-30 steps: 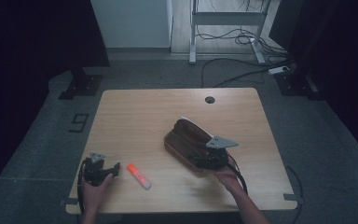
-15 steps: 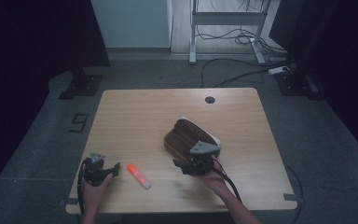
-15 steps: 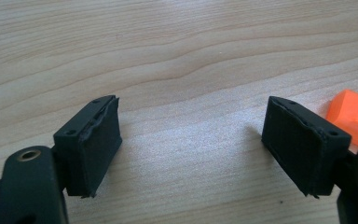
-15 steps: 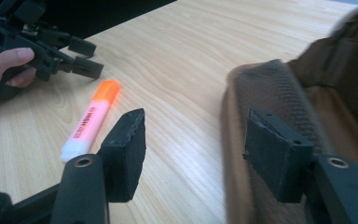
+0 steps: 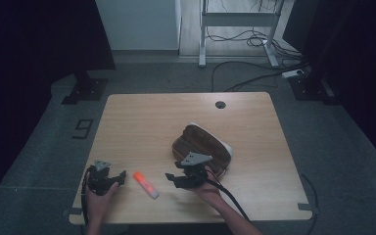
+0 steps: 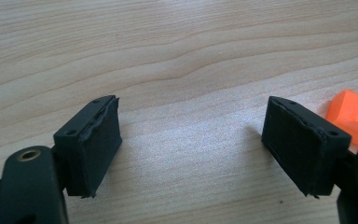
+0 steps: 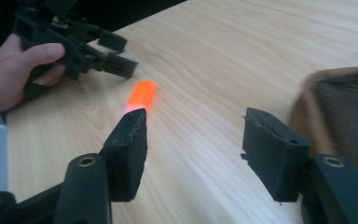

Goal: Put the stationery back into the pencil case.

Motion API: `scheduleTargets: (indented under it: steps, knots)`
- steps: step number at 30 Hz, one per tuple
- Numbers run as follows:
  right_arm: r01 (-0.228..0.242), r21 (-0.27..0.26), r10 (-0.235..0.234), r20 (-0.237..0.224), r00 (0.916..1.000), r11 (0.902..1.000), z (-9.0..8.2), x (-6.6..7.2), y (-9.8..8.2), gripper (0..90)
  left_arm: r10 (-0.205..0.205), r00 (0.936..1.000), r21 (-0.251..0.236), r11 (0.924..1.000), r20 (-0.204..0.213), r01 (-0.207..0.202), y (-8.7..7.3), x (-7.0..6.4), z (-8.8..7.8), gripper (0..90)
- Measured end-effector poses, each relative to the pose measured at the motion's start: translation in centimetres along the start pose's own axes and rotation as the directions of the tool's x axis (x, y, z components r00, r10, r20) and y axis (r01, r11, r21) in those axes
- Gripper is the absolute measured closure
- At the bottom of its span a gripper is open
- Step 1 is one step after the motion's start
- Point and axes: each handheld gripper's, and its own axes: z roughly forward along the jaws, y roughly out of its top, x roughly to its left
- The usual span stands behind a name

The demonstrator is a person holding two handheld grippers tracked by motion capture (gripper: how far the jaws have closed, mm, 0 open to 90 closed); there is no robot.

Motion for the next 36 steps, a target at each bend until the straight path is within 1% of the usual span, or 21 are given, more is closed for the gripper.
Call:
scheduleTargets:
  steps: [1,3,9,10,11,12,14,15,18,21,22,23,26,27,29,31,33,36]
  knots:
    - [0.001,0.001,-0.001,-0.004,1.0000,1.0000,0.2,0.2,0.0,40.2,0.000,1.0000,0.000,1.0000,0.000,0.000,0.0,0.0,0.0,19.3]
    - [0.011,0.010,-0.011,-0.016,0.9998,0.9999,1.2,1.2,-0.1,40.7,0.000,1.0000,0.000,1.0000,0.001,0.000,0.0,0.0,0.0,19.3]
    - [0.018,0.027,-0.017,-0.029,0.9994,0.9995,2.6,2.3,-0.3,41.7,0.001,1.0000,0.000,1.0000,0.001,-0.001,0.0,0.0,0.0,19.3]
    - [0.018,0.027,-0.017,-0.029,0.9994,0.9995,2.6,2.3,-0.3,41.7,0.001,1.0000,0.000,1.0000,0.001,-0.001,0.0,0.0,0.0,19.3]
    - [0.027,0.038,-0.026,-0.032,0.9991,0.9989,3.1,2.8,-0.4,41.8,0.000,1.0000,-0.001,1.0000,0.001,0.000,0.0,0.0,0.0,19.3]
    - [0.027,0.038,-0.026,-0.032,0.9991,0.9989,3.1,2.8,-0.4,41.8,0.001,1.0000,0.000,1.0000,0.001,-0.001,0.0,0.0,0.0,19.3]
    - [0.036,0.052,-0.034,-0.031,0.9989,0.9980,3.7,3.3,-0.6,42.0,0.001,1.0000,0.000,1.0000,0.001,-0.001,0.0,0.0,0.0,19.3]
    - [0.033,0.060,-0.032,-0.027,0.9991,0.9977,3.9,3.5,-0.7,42.0,0.001,1.0000,0.000,1.0000,0.001,-0.001,0.0,0.0,0.0,19.3]
    - [0.032,0.079,-0.029,-0.037,0.9989,0.9964,5.0,4.4,-1.1,42.8,0.001,1.0000,-0.001,1.0000,0.001,-0.001,0.0,0.0,0.0,19.3]
    - [0.043,0.095,-0.039,-0.044,0.9983,0.9946,5.8,5.0,-1.5,43.7,0.001,1.0000,-0.001,1.0000,0.002,-0.001,0.0,0.0,0.0,19.3]
    - [0.043,0.095,-0.039,-0.044,0.9983,0.9946,5.8,5.0,-1.5,43.7,0.001,1.0000,-0.001,1.0000,0.002,-0.001,0.0,0.0,0.0,19.3]
    - [0.049,0.104,-0.045,-0.042,0.9981,0.9934,6.3,5.4,-1.7,44.7,0.004,1.0000,0.002,1.0000,0.002,-0.004,0.0,0.0,0.0,19.3]
    - [0.059,0.118,-0.055,-0.040,0.9977,0.9913,6.7,5.7,-1.8,46.0,0.004,1.0000,0.002,1.0000,0.002,-0.004,0.0,0.0,0.0,19.3]
    - [0.076,0.124,-0.073,-0.029,0.9969,0.9893,6.9,6.0,-2.0,48.6,0.004,1.0000,0.002,1.0000,0.002,-0.004,0.0,0.0,0.0,19.3]
    - [0.084,0.124,-0.082,-0.021,0.9964,0.9887,7.0,6.2,-2.0,49.4,0.004,1.0000,0.002,1.0000,0.002,-0.004,0.0,0.0,0.0,19.3]
    - [0.097,0.136,-0.096,-0.011,0.9953,0.9860,7.2,6.5,-2.2,52.5,0.004,1.0000,0.002,1.0000,0.002,-0.004,0.0,0.0,0.0,19.3]
    - [0.100,0.144,-0.099,-0.011,0.9950,0.9845,7.3,6.5,-2.2,53.0,0.004,1.0000,0.002,1.0000,0.002,-0.004,0.0,0.0,0.0,19.3]
    - [0.109,0.152,-0.110,-0.004,0.9939,0.9823,7.3,6.6,-2.2,56.2,0.004,1.0000,0.002,1.0000,0.002,-0.004,0.0,0.0,0.0,19.3]
